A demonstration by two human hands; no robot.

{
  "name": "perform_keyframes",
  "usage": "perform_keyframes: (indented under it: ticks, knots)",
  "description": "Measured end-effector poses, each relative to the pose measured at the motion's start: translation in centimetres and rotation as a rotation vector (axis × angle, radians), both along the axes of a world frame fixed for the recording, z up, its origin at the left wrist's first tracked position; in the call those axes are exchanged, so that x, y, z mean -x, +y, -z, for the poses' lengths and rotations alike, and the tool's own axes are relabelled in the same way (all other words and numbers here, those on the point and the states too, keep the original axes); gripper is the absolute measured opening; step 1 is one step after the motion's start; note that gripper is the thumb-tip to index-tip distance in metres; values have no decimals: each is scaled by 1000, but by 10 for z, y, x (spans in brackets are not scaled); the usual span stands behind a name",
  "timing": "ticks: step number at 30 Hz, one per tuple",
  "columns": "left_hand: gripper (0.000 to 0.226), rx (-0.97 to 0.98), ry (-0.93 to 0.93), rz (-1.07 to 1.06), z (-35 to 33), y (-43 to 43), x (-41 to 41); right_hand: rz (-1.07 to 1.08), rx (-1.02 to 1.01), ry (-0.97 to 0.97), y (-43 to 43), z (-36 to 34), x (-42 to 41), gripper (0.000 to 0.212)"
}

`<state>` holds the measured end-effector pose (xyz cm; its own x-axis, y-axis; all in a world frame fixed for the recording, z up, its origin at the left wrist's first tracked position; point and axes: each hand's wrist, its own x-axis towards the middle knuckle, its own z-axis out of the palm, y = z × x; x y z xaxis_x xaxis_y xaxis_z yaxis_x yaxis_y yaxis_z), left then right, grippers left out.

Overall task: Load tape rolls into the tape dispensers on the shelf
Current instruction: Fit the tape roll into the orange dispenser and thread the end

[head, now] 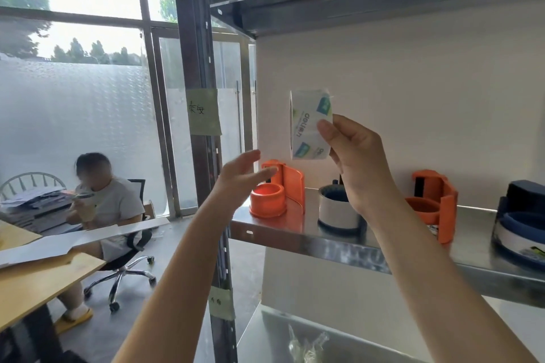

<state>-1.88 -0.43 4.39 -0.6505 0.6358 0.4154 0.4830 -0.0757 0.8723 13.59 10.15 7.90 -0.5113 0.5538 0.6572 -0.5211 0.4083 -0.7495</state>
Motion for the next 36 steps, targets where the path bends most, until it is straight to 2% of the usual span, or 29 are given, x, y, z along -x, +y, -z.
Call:
perform_keyframes:
  ticks: [3,5,8,11,16,19,21,24,29,32,36]
  knots:
    - [87,126,-42,-42,23,9,2,4,5,-24,0,6,2,22]
    - [86,158,-67,-64,34,16,2,27,8,-61,0,11,4,19]
    - [77,152,-50,-137,47,25,7,59,-1,-102,0,17,6,11]
    - [67,128,-5,-207,55,31,14,65,10,-108,3,21,7,12]
    - [81,4,25,-249,57,35,8,47,26,-88,8,23,0,20]
    - [80,-69,159,-291,42,35,-8,47,21,-71,9,19,-5,20]
    - [79,-131,320,-322,24,31,-19,61,1,-56,9,13,-9,19]
    - [81,-238,571,-308,-6,20,-29,89,-12,-31,10,2,-16,16]
    - [80,-302,847,-276,-48,9,-52,76,-47,2,9,-10,-25,17]
    - [75,-330,936,-248,-58,9,-64,43,-82,22,7,-15,-30,17]
    - [74,-325,920,-197,-62,9,-75,-7,-156,-5,9,-22,-41,18]
